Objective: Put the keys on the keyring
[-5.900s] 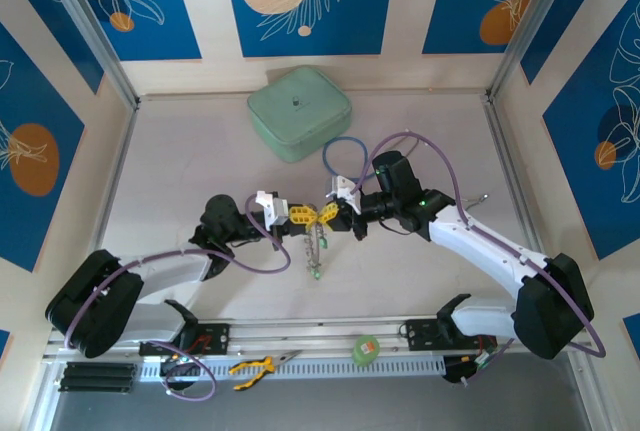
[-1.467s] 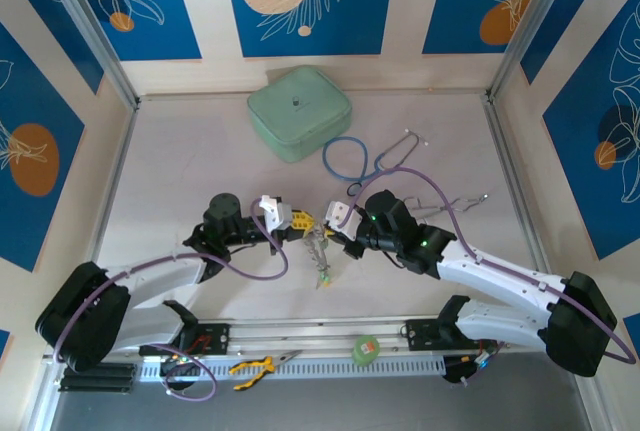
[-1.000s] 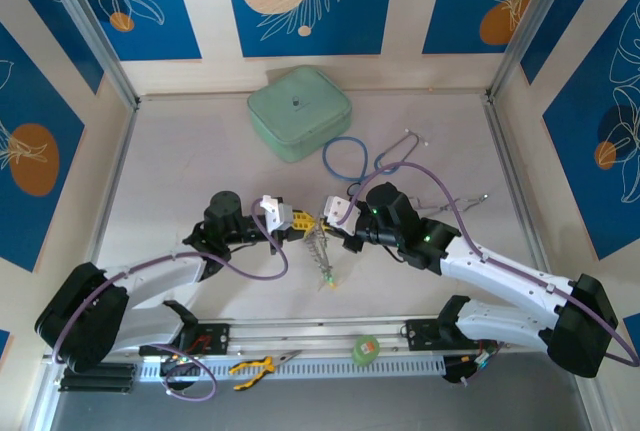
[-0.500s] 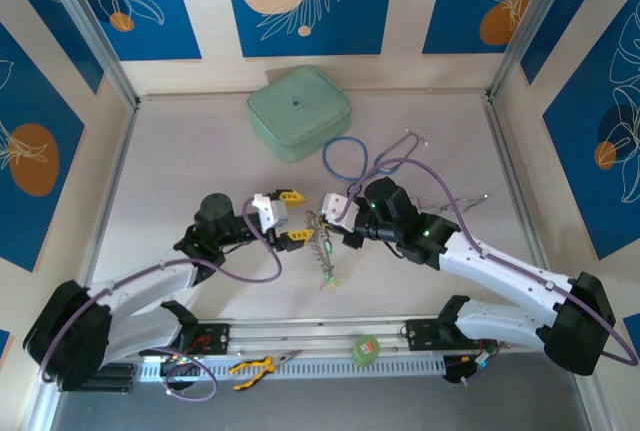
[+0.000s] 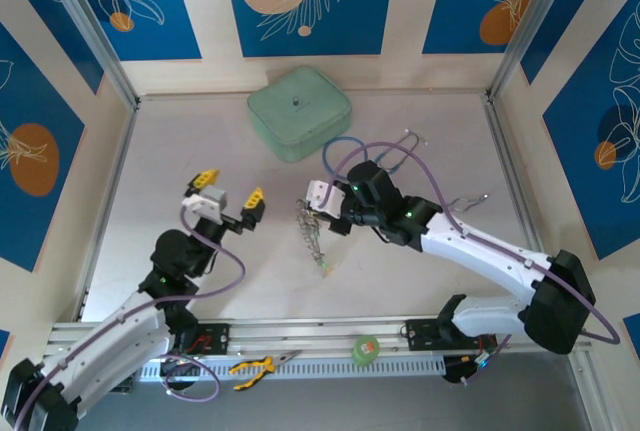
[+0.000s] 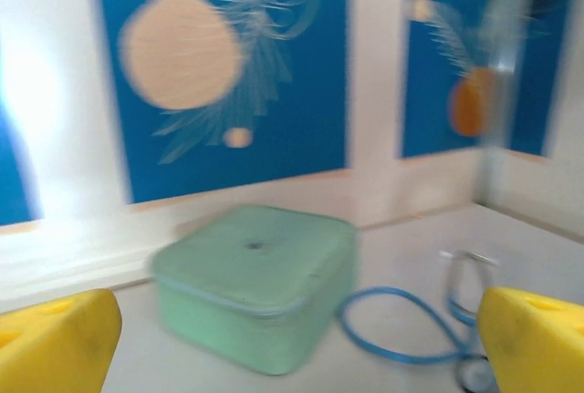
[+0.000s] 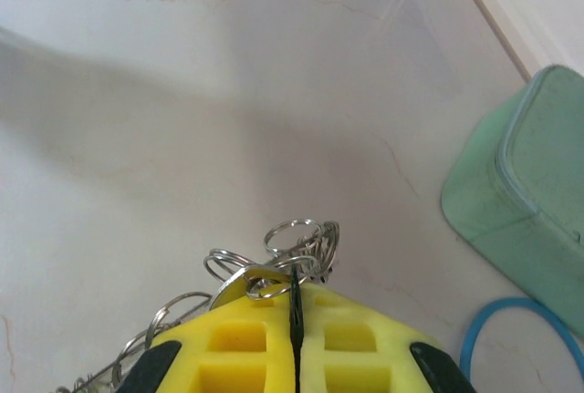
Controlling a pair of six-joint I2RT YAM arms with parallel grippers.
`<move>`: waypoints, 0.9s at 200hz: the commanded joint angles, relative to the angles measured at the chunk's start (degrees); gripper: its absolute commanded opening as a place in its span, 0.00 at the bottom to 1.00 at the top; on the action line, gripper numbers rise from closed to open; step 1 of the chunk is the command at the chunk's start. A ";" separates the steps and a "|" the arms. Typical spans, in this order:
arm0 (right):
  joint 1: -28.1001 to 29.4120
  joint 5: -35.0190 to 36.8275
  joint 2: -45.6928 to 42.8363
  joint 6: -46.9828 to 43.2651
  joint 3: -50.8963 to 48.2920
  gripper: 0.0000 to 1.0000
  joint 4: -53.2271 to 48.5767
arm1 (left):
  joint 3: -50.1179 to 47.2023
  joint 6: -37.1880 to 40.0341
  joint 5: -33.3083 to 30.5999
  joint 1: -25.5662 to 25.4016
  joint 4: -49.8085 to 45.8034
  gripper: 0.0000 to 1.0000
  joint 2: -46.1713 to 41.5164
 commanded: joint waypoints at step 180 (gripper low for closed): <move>5.86 11.12 29.65 -16.21 12.14 0.00 0.58 | 3.37 -12.60 -34.69 0.03 -25.55 0.97 -14.34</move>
